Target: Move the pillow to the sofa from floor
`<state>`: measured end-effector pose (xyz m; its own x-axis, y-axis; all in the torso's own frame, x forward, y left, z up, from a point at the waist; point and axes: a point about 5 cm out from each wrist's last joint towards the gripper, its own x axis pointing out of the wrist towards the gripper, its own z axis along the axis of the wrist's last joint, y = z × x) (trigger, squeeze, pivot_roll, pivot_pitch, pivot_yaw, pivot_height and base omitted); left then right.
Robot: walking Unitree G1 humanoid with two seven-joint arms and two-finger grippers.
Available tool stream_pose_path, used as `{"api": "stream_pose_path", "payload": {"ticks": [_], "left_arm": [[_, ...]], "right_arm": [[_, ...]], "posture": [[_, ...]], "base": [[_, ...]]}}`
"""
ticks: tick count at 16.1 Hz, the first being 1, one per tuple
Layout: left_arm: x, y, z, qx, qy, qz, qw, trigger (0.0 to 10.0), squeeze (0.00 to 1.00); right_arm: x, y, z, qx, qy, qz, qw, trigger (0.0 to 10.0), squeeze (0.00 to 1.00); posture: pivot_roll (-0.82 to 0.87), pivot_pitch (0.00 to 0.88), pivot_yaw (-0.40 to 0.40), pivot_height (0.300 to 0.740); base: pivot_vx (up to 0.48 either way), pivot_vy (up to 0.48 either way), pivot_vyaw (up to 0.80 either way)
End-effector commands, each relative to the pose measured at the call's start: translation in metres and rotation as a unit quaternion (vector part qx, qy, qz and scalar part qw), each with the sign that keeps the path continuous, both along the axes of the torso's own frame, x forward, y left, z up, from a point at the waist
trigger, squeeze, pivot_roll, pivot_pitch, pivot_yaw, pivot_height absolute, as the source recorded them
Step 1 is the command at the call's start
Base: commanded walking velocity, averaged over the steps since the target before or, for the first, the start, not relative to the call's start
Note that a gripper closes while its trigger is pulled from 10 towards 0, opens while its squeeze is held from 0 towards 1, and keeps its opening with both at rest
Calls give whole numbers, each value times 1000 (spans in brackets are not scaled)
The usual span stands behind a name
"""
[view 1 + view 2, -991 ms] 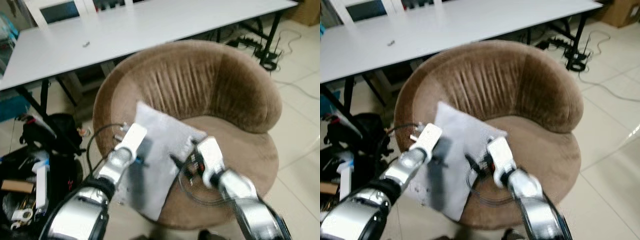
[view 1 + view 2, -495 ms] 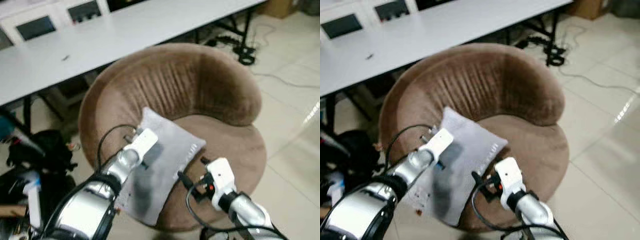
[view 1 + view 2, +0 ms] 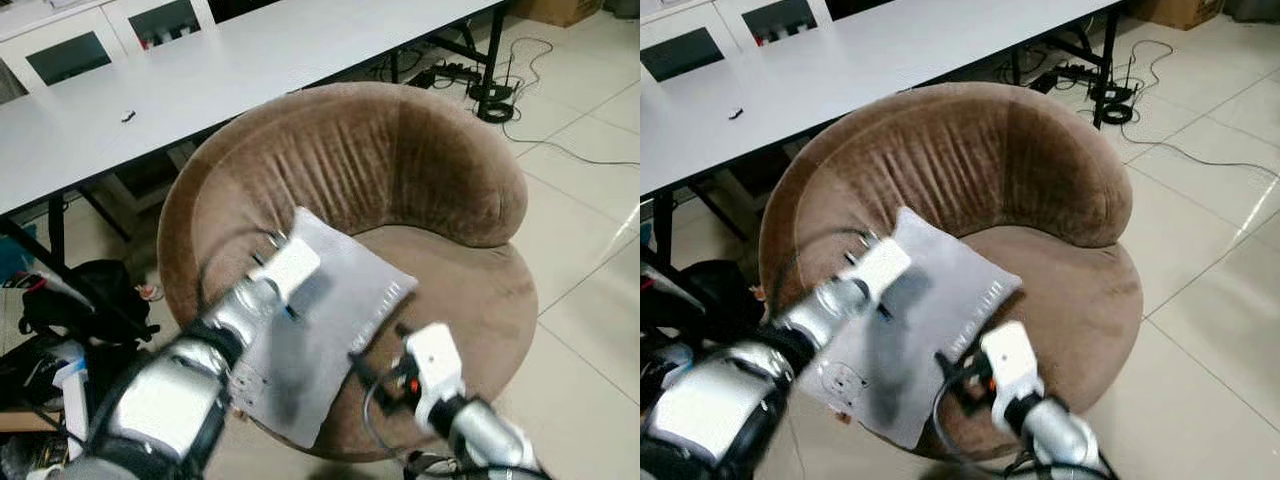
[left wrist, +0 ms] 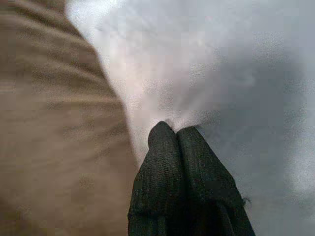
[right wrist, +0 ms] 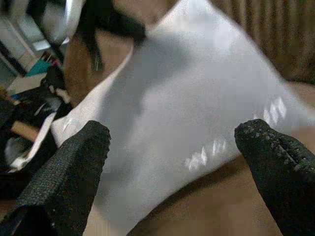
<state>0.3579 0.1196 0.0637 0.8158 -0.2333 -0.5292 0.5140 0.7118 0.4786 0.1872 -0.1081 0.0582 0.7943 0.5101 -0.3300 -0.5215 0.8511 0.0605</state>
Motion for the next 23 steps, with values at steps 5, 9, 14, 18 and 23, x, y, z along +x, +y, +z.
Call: {"api": "stream_pose_path", "payload": {"ticks": [5, 9, 14, 18, 23], "left_arm": [[30, 17, 51, 60, -69, 14, 996, 10000, 0], [35, 17, 60, 84, -82, 7, 993, 10000, 0], [38, 4, 67, 165, -115, -50, 978, 10000, 1000], [31, -3, 54, 172, -87, -73, 979, 10000, 1000], [28, -3, 47, 145, -64, -55, 986, 10000, 1000]], "right_arm": [[-11, 6, 4, 2, 5, -3, 1000, 10000, 0], [-30, 4, 4, 0, 22, -14, 1000, 10000, 0], [-60, 6, 5, 4, 56, -30, 998, 10000, 0], [-71, 8, 3, 5, 71, -32, 997, 10000, 0], [-78, 8, -6, 3, 88, -36, 995, 10000, 0]], "posture": [[-364, 139, 240, 740], [-382, 180, 250, 740], [-404, 258, 260, 740], [-398, 280, 261, 740], [-393, 299, 262, 740]], "base": [[0, 0, 0], [0, 0, 0], [0, 0, 0], [0, 0, 0], [0, 0, 0]]}}
